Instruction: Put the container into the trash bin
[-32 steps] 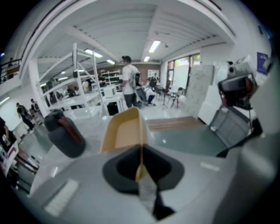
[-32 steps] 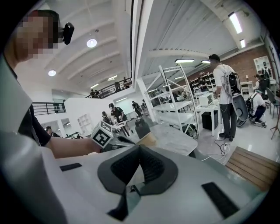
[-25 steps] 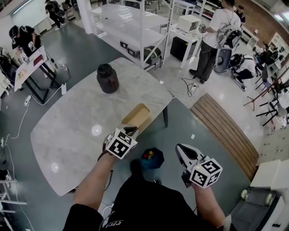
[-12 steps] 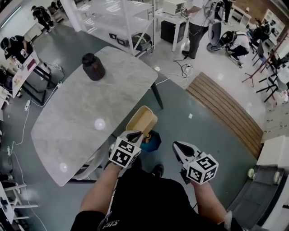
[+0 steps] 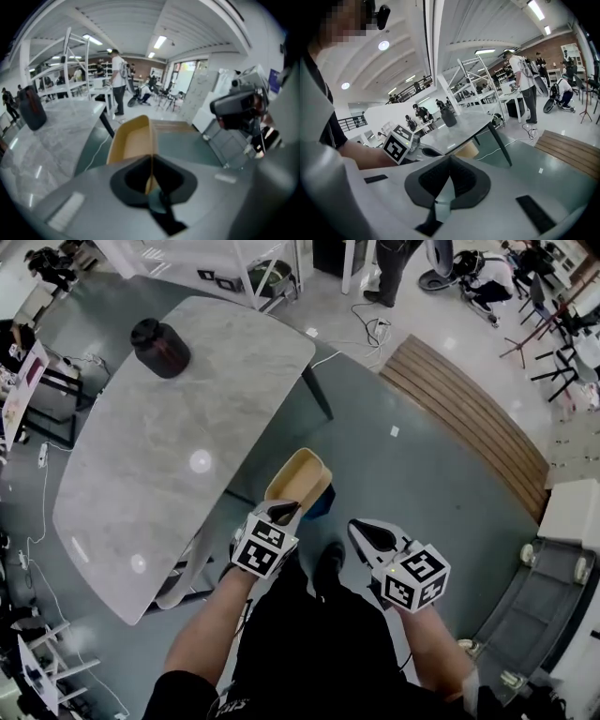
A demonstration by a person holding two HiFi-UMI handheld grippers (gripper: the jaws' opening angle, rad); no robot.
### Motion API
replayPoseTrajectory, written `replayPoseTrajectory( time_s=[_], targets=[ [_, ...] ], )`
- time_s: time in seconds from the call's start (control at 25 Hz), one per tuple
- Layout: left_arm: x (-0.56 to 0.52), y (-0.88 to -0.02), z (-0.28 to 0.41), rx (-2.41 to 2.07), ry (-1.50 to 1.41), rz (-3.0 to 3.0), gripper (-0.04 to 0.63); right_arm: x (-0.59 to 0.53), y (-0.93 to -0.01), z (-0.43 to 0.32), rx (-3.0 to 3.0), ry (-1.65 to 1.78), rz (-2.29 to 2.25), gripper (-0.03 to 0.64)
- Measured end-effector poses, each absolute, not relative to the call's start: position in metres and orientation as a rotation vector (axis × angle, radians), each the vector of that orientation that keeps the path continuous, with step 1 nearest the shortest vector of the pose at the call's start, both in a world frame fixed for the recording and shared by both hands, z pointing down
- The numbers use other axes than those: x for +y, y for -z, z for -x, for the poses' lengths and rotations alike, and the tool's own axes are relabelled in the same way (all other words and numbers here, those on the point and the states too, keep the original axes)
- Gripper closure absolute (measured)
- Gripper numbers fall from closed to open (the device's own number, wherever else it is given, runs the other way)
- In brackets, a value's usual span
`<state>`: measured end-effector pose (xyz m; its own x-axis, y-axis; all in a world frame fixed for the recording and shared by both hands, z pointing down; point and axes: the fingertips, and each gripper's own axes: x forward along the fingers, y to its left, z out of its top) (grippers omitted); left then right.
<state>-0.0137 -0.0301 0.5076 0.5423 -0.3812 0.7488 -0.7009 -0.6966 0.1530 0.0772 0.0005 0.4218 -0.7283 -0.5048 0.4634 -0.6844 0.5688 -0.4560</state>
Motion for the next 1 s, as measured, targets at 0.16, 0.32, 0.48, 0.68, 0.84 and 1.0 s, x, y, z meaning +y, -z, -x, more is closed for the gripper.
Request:
replayPoseTrajectory(
  time_s=[0.16,0.32,0.48,0.68,0.84,1.0],
  targets=[
    [-0.026,-0.554,0.019,-0.821,-1.048,-2.319,0.571,0.006,-0.460,-0.061,-2.483,-1.010,-0.964,0.623],
    [-0.023,-0.601,0.025,-0.774,-1.098,-2.284,0.571,0.010,-0.499,-0.044,-2.452,-1.035,-0.910,0.623],
    [-0.022,-0.649,0.027,-0.734,-1.126,-2.248,0.571,-0.005,-0.536,-0.043,-2.444,-1.041,-0.961,0.623],
    [-0.023,-0.711,0.025,-0.681,-1.173,-2.248,0.571,-0.021,-0.590,-0.037,-2.414,-1.094,-1.021,0.623],
    [-0.024,-0.763,0.021,-0.624,-1.299,-2.272,0.571,-0.021,-0.626,-0.035,-2.385,-1.123,-1.013,0.623],
    [-0.031,-0.802,0.021,-0.609,-1.340,-2.272,0.571,-0.013,-0.652,-0.032,-2.360,-1.159,-1.008,0.623]
  ],
)
